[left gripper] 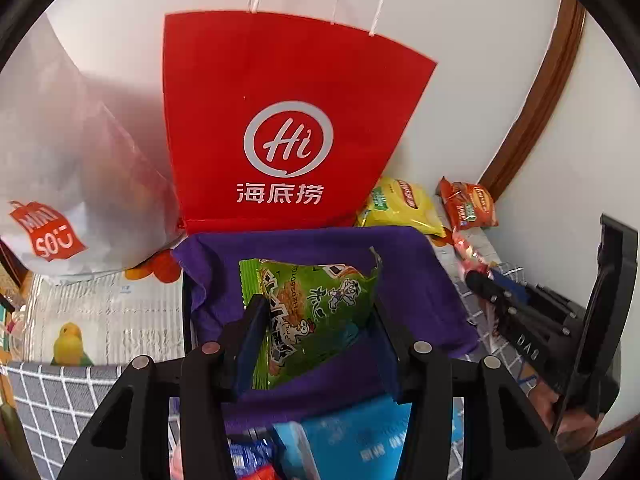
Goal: Organize snacks
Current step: 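Carry the green packet and candy bar over the purple towel with both tools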
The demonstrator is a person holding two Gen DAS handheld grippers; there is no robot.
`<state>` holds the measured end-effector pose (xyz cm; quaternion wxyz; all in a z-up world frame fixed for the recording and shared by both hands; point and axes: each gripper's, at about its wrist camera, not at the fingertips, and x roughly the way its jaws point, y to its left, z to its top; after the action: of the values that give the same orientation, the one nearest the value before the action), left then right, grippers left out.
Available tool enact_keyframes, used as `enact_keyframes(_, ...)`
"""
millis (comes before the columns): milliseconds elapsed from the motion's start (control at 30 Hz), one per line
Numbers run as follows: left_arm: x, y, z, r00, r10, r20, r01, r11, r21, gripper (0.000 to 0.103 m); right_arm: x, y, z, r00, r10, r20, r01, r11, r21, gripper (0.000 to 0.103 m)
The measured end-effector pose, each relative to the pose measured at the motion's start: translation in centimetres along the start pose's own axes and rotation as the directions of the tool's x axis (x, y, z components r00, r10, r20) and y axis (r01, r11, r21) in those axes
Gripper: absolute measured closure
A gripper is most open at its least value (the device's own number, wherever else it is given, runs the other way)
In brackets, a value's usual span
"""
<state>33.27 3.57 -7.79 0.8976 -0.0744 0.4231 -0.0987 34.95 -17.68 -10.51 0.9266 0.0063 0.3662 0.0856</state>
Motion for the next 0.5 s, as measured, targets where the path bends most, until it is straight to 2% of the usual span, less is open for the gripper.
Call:
enact_keyframes(333, 5.1, 2.4, 0.1, 0.999, 0.026, -0.045, -0.028, 0.999, -0.029, 0.055, 6.5, -1.3, 1.0, 0.999, -0.031, -0.036, 0.030, 0.999, -0.029, 0.084)
enact_keyframes(500, 7.2, 3.3, -0.3, 0.994, 0.052, -0.097, -0.054, 0.998, -0.023, 0.055, 9.0, -1.4, 0.5, 0.998, -0.019, -0.056, 0.017, 0.999, -0.048, 0.084)
